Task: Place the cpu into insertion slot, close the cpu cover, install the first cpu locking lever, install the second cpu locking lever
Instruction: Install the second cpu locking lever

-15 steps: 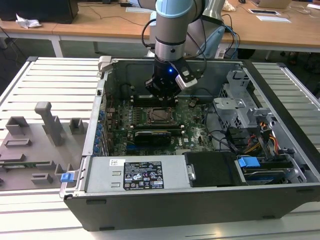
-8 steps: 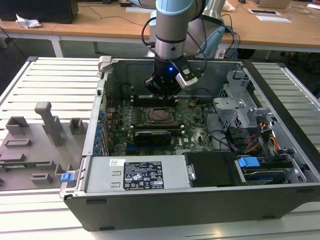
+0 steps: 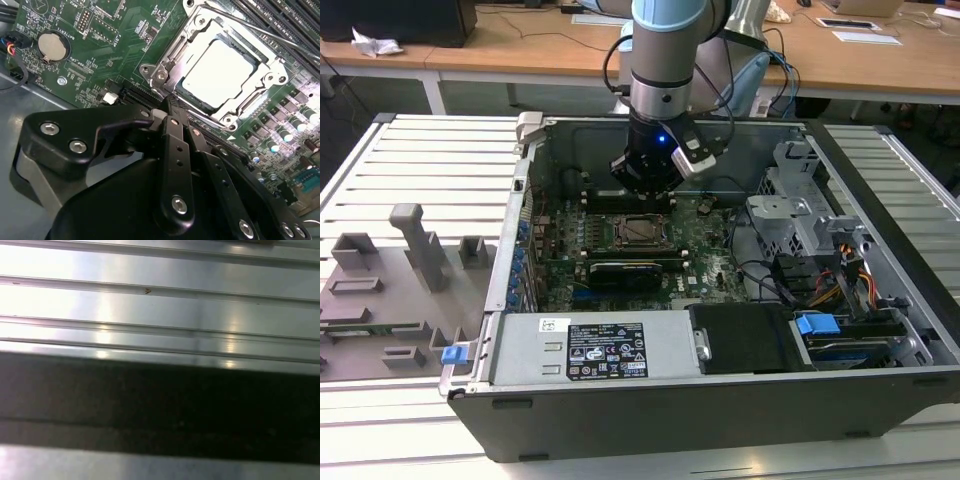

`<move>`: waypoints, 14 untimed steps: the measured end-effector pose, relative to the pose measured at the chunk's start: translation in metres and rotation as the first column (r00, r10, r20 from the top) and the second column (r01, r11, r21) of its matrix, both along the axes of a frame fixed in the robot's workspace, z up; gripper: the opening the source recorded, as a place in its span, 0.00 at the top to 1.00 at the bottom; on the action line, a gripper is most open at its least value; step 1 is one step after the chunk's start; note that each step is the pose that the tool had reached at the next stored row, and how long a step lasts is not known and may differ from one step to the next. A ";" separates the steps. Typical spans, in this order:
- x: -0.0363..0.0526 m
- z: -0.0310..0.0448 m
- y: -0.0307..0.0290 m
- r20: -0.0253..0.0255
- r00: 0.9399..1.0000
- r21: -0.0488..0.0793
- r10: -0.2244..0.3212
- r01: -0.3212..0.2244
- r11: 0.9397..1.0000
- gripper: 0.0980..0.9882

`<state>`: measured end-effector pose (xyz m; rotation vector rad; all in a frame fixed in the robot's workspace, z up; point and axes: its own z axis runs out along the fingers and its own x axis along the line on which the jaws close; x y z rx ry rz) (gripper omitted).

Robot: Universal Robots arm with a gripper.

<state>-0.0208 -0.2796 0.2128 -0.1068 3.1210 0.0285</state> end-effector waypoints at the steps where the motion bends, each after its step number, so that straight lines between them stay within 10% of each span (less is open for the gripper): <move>1: 0.0000 0.0001 -0.0008 0.000 1.000 0.000 0.000 0.000 1.000 1.00; 14: -0.0001 0.0006 -0.0069 0.000 1.000 0.000 0.000 0.000 1.000 1.00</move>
